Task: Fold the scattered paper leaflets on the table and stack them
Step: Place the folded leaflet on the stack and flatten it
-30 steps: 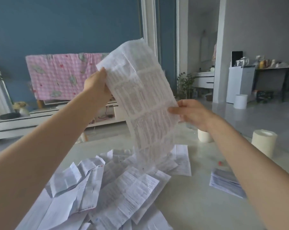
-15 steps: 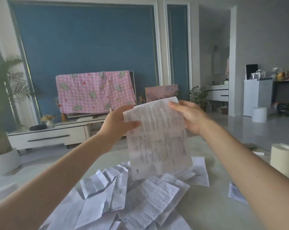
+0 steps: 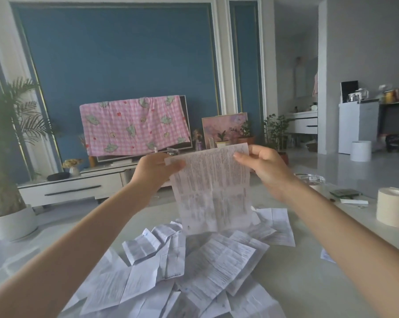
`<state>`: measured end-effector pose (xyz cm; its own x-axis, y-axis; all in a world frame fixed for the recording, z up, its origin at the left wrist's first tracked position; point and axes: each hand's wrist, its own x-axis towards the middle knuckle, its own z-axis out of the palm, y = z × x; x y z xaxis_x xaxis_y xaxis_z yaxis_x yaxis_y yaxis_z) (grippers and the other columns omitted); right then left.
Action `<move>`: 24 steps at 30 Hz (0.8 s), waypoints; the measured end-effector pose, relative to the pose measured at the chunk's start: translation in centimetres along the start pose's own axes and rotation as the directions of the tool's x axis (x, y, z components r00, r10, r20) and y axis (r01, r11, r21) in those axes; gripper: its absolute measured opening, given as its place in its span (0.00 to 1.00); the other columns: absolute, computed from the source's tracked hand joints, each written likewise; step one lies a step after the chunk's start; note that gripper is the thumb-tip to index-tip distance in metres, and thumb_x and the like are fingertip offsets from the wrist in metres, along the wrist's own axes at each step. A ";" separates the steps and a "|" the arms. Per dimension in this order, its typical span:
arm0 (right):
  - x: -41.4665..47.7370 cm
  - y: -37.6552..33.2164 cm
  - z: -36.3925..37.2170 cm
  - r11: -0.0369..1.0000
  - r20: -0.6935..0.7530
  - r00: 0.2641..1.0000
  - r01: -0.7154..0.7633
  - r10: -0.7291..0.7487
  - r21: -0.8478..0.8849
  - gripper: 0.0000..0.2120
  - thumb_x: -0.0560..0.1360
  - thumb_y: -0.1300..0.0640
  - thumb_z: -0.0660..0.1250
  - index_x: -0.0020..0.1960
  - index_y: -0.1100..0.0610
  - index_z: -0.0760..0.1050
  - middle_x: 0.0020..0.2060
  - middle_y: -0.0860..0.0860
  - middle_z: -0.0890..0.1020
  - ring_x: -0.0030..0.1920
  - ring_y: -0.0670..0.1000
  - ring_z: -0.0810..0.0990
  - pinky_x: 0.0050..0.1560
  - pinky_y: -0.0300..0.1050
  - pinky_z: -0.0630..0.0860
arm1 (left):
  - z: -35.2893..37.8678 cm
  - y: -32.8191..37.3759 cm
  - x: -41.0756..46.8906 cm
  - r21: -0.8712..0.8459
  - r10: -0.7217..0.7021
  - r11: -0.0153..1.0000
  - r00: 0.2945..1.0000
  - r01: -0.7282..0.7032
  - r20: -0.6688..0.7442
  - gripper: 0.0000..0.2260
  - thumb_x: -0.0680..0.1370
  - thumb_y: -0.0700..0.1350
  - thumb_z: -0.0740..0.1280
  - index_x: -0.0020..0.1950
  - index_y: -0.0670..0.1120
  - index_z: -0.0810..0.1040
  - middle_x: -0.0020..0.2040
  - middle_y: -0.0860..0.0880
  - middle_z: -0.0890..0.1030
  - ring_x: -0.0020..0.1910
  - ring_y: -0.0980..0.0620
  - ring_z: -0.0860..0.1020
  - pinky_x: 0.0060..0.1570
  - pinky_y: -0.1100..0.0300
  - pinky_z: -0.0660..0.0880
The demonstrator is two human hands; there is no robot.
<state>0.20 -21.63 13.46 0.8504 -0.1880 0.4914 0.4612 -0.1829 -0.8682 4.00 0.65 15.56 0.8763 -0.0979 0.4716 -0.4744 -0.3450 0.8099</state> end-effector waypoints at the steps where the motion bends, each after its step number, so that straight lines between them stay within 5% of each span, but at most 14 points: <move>1: -0.1 0.0 0.1 1.000 -0.009 1.000 0.004 -0.004 0.023 0.07 0.74 0.56 0.69 0.48 0.59 0.80 0.47 0.56 0.84 0.50 0.53 0.82 0.56 0.48 0.76 | -0.2 0.2 -0.2 -0.145 -0.028 0.989 0.995 0.042 0.096 0.05 0.73 0.44 0.70 0.46 0.44 0.80 0.50 0.44 0.83 0.47 0.48 0.81 0.46 0.57 0.78; 4: -0.5 0.2 0.1 0.976 -0.019 0.998 -0.052 0.057 0.212 0.03 0.74 0.59 0.68 0.45 0.58 0.80 0.41 0.53 0.84 0.43 0.51 0.82 0.46 0.46 0.80 | -0.8 -0.5 -1.0 -0.370 -0.057 0.910 0.943 0.184 0.328 0.13 0.68 0.45 0.69 0.51 0.42 0.79 0.50 0.44 0.84 0.47 0.48 0.83 0.46 0.54 0.80; 7: -0.7 1.2 0.3 0.924 -0.035 0.985 -0.147 0.170 0.354 0.02 0.74 0.62 0.67 0.43 0.60 0.77 0.38 0.54 0.82 0.37 0.50 0.81 0.36 0.41 0.81 | -0.1 -2.6 -2.5 -0.250 -0.120 0.931 0.868 0.267 0.482 0.12 0.69 0.45 0.68 0.50 0.41 0.80 0.47 0.45 0.84 0.47 0.47 0.83 0.46 0.54 0.81; 9: -0.9 2.5 0.2 0.912 -0.082 0.970 -0.184 0.229 0.367 0.03 0.74 0.60 0.68 0.43 0.60 0.77 0.39 0.54 0.82 0.40 0.52 0.81 0.39 0.45 0.82 | 0.7 -3.8 -3.5 -0.176 -0.181 0.934 0.835 0.312 0.519 0.09 0.73 0.43 0.66 0.50 0.40 0.80 0.48 0.43 0.84 0.47 0.45 0.83 0.48 0.53 0.80; 12: -1.6 5.4 0.0 0.909 -0.024 0.958 -0.263 0.286 0.322 0.30 0.67 0.48 0.74 0.64 0.58 0.71 0.56 0.53 0.78 0.57 0.54 0.77 0.57 0.57 0.75 | 1.8 -5.7 -4.3 -0.151 -0.211 0.938 0.859 0.312 0.466 0.06 0.78 0.40 0.63 0.48 0.40 0.79 0.45 0.42 0.84 0.45 0.44 0.83 0.43 0.54 0.81; 14: -3.2 7.5 0.1 0.838 0.141 0.907 -0.422 0.398 0.346 0.43 0.65 0.45 0.74 0.73 0.55 0.59 0.61 0.54 0.76 0.57 0.55 0.78 0.50 0.53 0.76 | 2.4 -7.0 -4.7 -0.170 -0.252 0.924 0.879 0.343 0.404 0.06 0.78 0.39 0.64 0.44 0.41 0.79 0.42 0.44 0.83 0.42 0.46 0.83 0.43 0.53 0.81; 17: -6.2 10.4 0.9 0.787 0.302 0.827 -0.552 0.474 0.275 0.28 0.68 0.51 0.70 0.62 0.65 0.73 0.47 0.58 0.83 0.44 0.54 0.82 0.41 0.46 0.79 | 2.7 -9.0 -5.3 -0.145 -0.309 0.911 0.873 0.385 0.377 0.06 0.77 0.40 0.65 0.45 0.39 0.79 0.40 0.44 0.82 0.39 0.47 0.81 0.44 0.54 0.80; 20: -7.3 13.1 1.7 0.775 0.202 0.839 -0.545 0.506 0.321 0.18 0.67 0.61 0.70 0.55 0.67 0.77 0.43 0.58 0.83 0.41 0.53 0.82 0.44 0.46 0.80 | 2.9 -11.0 -5.9 -0.108 -0.340 0.906 0.854 0.410 0.393 0.07 0.77 0.39 0.65 0.48 0.35 0.79 0.43 0.41 0.80 0.41 0.45 0.79 0.45 0.53 0.79; 24: -7.3 13.7 2.0 0.875 0.095 0.881 -0.471 0.463 0.107 0.09 0.70 0.66 0.70 0.49 0.64 0.77 0.45 0.60 0.84 0.44 0.57 0.84 0.48 0.51 0.79 | 3.4 -13.2 -6.6 -0.099 -0.374 0.891 0.839 0.444 0.395 0.07 0.78 0.37 0.63 0.48 0.39 0.80 0.42 0.44 0.83 0.38 0.50 0.83 0.44 0.55 0.81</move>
<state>0.83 -20.89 -2.15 0.9870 -0.1590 0.0247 0.0301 0.0320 -0.9990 4.81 2.72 0.57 0.9459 -0.3214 -0.0451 -0.0417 -0.2582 0.9652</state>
